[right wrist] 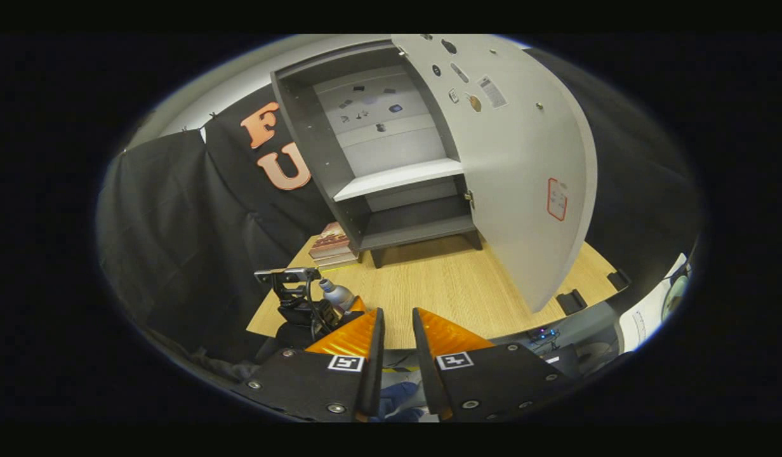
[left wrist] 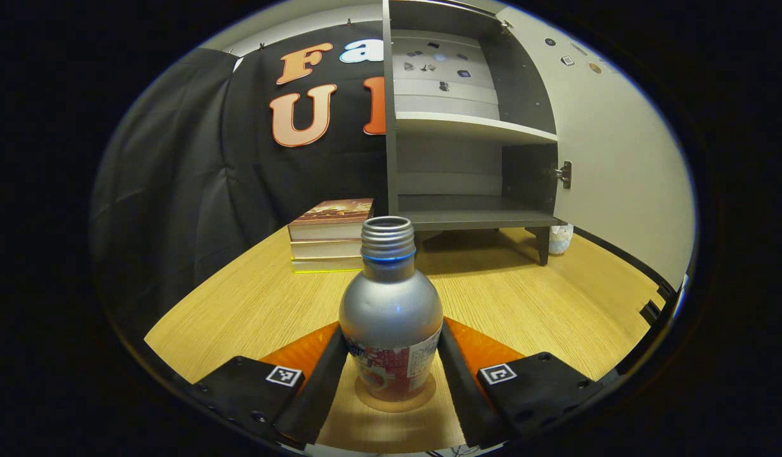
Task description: Open the cabinet door with the right hand, grasp the bottle in the cabinet with the left hand and place it on the coaster, then close the cabinet door with the right hand.
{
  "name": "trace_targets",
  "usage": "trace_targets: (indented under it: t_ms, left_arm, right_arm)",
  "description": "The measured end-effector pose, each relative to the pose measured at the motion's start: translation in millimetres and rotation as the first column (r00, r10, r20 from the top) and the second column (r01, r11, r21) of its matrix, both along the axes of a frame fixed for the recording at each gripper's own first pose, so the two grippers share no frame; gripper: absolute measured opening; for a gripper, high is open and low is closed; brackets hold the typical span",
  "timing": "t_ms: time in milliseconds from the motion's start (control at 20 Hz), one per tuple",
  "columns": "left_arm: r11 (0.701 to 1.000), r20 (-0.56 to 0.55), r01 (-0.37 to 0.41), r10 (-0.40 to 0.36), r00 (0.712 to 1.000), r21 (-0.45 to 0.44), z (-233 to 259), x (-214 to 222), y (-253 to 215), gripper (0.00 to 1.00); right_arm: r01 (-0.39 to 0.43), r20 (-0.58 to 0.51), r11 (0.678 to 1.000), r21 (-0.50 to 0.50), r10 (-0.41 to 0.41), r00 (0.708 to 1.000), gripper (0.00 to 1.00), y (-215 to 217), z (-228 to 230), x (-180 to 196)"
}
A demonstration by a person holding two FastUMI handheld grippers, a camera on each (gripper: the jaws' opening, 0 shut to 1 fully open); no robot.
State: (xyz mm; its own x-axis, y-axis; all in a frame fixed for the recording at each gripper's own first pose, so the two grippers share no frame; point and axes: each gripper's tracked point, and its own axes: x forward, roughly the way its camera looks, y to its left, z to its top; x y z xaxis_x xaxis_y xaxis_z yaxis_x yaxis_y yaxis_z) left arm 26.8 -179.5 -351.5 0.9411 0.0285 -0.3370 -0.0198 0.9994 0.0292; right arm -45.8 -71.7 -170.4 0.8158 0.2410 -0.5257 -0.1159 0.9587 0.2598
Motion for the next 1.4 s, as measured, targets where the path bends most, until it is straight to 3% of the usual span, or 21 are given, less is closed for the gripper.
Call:
trace_targets:
  t_ms: [200,250,350,600,850,1100,1400]
  left_arm:
    - [1.0,0.011,0.006,-0.006,1.0,0.013,6.4,-4.7,-1.4,0.87]
    - [1.0,0.018,-0.002,0.002,1.0,0.019,8.6,-4.9,0.8,0.95]
    - [1.0,0.023,0.0,-0.001,1.0,0.021,13.1,-5.4,0.7,0.99]
    - [1.0,0.048,0.002,-0.003,0.999,0.024,43.9,-6.6,6.5,0.98]
    - [1.0,0.084,0.006,-0.008,0.996,0.016,92.5,-7.3,13.8,0.99]
    - [0.998,0.141,0.037,-0.044,0.989,0.047,143.4,-2.0,10.7,0.98]
    - [0.996,0.168,0.076,-0.082,0.982,0.042,184.4,8.6,1.1,0.98]
  right_arm:
    - [0.002,-0.011,1.0,0.008,-0.002,1.0,0.27,0.1,-2.4,-2.4]
    - [0.002,-0.012,1.0,0.013,-0.002,1.0,0.28,1.0,-2.4,-2.7]
    - [-0.001,-0.006,1.0,0.014,0.001,1.0,0.27,0.0,-1.5,-3.7]
    - [-0.002,0.029,1.0,0.025,0.001,1.0,0.27,-8.5,6.7,-12.8]
    - [0.007,0.122,0.999,0.033,-0.011,0.993,0.28,-17.4,43.6,-15.5]
    - [0.062,0.235,0.997,0.038,-0.07,0.969,0.28,-59.3,94.7,-4.4]
    - [0.164,0.356,0.986,0.006,-0.156,0.921,0.27,-142.3,151.7,15.3]
